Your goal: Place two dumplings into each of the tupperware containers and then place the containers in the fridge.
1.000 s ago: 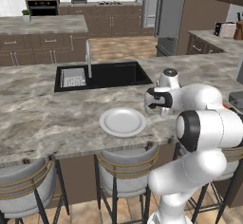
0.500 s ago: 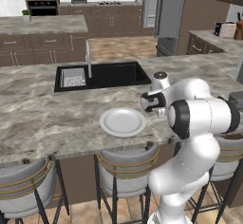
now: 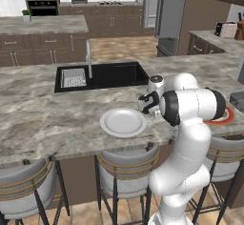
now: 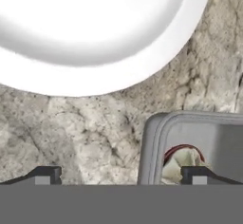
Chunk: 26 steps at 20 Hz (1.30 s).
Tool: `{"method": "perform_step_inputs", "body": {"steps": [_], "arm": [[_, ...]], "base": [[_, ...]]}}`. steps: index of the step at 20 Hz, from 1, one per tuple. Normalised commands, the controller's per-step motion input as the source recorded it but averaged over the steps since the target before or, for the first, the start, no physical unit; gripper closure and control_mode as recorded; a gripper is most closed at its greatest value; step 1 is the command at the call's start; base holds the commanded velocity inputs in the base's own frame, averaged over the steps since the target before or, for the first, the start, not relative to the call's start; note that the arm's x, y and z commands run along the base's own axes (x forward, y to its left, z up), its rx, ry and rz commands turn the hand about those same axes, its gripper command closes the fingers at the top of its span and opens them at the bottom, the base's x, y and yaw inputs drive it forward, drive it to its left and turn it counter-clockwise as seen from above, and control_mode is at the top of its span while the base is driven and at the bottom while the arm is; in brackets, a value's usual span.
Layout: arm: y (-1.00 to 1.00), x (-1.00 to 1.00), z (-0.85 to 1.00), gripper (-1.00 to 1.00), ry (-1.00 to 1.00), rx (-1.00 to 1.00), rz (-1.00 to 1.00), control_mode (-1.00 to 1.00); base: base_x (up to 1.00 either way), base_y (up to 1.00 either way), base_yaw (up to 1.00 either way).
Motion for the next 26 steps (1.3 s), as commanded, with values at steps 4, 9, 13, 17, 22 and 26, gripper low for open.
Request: {"method": "perform_step_inputs", "body": {"steps": [4,9,13,17,22,26], "arm": [[0.26,0.47,-0.27,-1.00,0.00,0.00,0.00,-1.00],[0.00,0.32,-0.29,-1.00,0.00,0.00,-0.07,-1.00],[-0.05,0.34,-0.31,-1.00,0.00,0.01,-0.17,-1.00],[-0.15,0.26,-0.27,-1.00,0.00,0.02,-0.18,-1.00],[-0.32,0.01,-0.23,-1.00,0.00,0.01,-0.21,-1.00],[-0.19,0.00,-0.37,-1.00,0.01,0.00,-0.18,-1.00]], "base": [[0.00,0.00,0.00],[0.00,0.00,0.00],[0.00,0.00,0.00],[0.00,0.00,0.00],[0.00,0.00,0.00],[0.00,0.00,0.00]]}}
